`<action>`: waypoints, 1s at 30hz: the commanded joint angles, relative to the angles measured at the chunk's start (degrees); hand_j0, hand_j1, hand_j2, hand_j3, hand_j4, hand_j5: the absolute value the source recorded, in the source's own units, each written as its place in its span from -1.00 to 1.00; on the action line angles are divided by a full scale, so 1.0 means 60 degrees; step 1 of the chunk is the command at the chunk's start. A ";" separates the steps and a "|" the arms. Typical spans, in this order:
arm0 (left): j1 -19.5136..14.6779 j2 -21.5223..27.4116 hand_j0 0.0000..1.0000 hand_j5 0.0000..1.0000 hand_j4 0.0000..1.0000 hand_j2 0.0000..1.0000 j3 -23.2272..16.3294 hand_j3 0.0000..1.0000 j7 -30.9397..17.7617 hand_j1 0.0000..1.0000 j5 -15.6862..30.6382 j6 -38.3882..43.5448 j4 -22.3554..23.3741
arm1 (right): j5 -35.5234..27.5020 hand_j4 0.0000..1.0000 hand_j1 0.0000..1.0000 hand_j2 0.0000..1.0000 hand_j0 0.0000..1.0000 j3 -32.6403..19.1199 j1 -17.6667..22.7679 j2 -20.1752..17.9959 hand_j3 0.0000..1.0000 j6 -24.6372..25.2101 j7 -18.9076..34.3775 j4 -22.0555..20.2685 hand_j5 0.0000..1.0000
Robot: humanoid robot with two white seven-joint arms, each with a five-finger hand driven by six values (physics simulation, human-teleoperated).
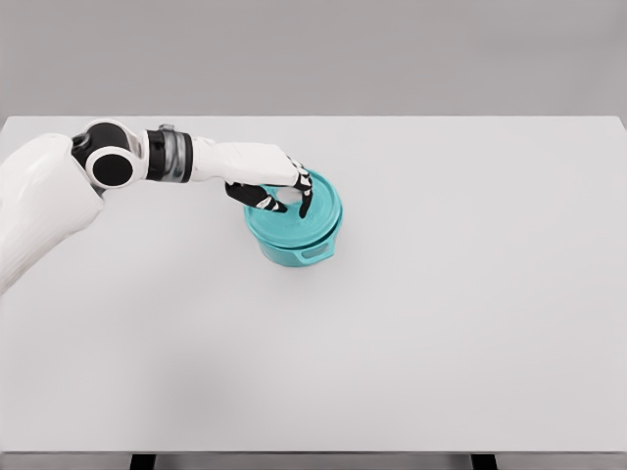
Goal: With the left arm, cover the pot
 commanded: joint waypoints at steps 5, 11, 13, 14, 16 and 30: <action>0.0000 0.0020 -0.07 -0.07 -0.07 -0.07 0.0028 -0.07 0.0003 -0.07 0.0089 0.0029 -0.0222 | 0.0005 1.00 1.00 1.00 1.00 -0.0015 0.0000 -0.0001 1.00 -0.0001 0.0005 0.0000 1.00; 0.0000 0.0020 0.03 0.03 0.03 0.03 0.0029 0.03 0.0003 0.03 0.0045 0.0029 -0.0193 | 0.0005 1.00 1.00 1.00 1.00 -0.0001 0.0000 -0.0001 1.00 -0.0001 0.0005 0.0000 1.00; 0.0000 0.0006 0.08 0.08 0.08 0.08 0.0029 0.08 0.0003 0.08 0.0016 0.0029 -0.0178 | 0.0005 1.00 1.00 1.00 1.00 -0.0001 0.0000 -0.0001 1.00 -0.0001 0.0005 0.0000 1.00; 0.0000 0.0006 0.09 0.09 0.09 0.09 0.0029 0.09 0.0003 0.09 -0.0013 0.0029 -0.0149 | 0.0005 1.00 1.00 1.00 1.00 -0.0001 0.0000 -0.0001 1.00 -0.0001 0.0005 0.0000 1.00; 0.0000 0.0006 0.09 0.09 0.09 0.09 0.0043 0.09 0.0003 0.09 -0.0013 0.0029 -0.0105 | 0.0005 1.00 1.00 1.00 1.00 -0.0001 0.0000 -0.0001 1.00 -0.0015 0.0005 0.0000 1.00; 0.0000 0.0035 0.90 0.90 0.90 0.90 0.0058 0.90 0.0003 0.90 -0.0028 0.0029 -0.0120 | 0.0005 1.00 1.00 1.00 1.00 -0.0001 0.0000 -0.0001 1.00 -0.0001 0.0005 0.0000 1.00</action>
